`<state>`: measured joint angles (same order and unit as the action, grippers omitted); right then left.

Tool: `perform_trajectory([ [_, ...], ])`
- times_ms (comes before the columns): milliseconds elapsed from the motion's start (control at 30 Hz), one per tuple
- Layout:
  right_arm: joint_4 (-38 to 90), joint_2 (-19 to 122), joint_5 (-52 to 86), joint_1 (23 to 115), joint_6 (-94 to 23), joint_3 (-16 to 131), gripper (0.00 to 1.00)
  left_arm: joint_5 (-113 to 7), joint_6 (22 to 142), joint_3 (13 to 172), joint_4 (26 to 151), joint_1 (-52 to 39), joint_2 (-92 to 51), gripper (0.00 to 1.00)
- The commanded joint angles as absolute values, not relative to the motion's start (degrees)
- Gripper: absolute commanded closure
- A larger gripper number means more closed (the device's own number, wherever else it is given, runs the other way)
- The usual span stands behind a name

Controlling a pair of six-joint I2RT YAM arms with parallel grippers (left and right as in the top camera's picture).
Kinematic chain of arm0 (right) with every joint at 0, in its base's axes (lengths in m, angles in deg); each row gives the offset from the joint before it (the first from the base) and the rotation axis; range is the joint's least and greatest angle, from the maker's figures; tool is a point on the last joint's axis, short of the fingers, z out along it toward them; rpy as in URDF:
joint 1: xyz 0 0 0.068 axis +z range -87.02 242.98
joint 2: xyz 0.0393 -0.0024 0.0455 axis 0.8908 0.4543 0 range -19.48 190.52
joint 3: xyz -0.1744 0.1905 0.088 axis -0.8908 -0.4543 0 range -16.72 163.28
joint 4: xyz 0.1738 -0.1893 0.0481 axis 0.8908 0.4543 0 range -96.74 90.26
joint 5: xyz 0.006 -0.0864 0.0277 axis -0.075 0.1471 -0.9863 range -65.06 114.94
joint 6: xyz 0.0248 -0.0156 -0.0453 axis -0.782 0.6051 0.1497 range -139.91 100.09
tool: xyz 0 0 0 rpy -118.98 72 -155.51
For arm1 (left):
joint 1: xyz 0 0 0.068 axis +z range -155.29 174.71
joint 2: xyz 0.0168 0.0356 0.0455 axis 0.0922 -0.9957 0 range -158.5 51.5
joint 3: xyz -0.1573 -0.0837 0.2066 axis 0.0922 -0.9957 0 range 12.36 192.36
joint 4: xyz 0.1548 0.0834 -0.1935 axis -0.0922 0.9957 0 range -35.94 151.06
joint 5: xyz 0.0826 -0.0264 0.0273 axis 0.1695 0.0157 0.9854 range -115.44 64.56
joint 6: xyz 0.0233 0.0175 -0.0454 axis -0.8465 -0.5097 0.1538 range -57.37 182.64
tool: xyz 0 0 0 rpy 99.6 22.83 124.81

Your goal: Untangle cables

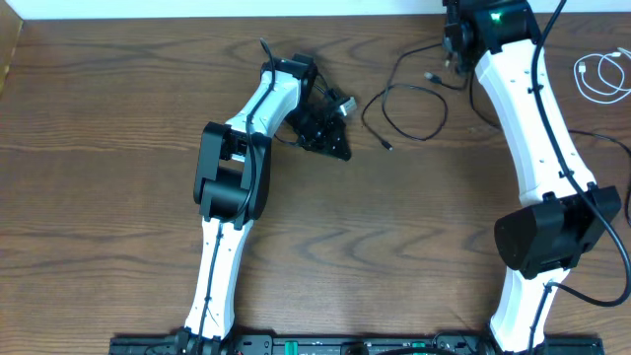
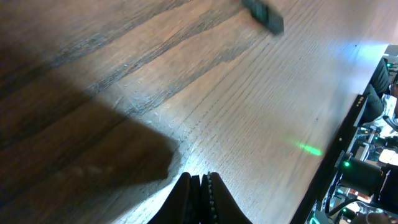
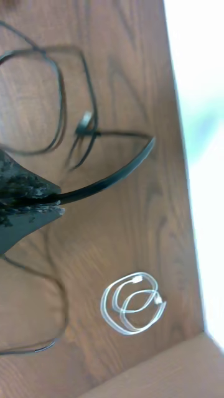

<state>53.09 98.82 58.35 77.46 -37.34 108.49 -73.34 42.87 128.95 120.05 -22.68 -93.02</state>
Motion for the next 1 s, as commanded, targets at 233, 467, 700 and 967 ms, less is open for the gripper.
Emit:
perform_trajectory([
  [233,37.0,97.9,48.4,77.5,-28.9,94.6,0.99,-73.2,41.7,128.1,120.6,-22.7,-94.2,0.92],
  [467,14.2,97.9,64.8,75.9,-29.0,81.2,0.99,-73.2,41.7,128.1,120.6,-22.7,-94.2,0.92],
  [700,-4.1,97.9,80.9,72.6,-29.6,73.4,0.98,-73.0,41.7,128.1,120.6,-22.7,-94.2,0.93],
  [967,-1.8,96.6,82.0,68.2,-32.0,72.7,0.99,-72.8,41.7,128.1,120.6,-22.7,-94.2,0.92],
])
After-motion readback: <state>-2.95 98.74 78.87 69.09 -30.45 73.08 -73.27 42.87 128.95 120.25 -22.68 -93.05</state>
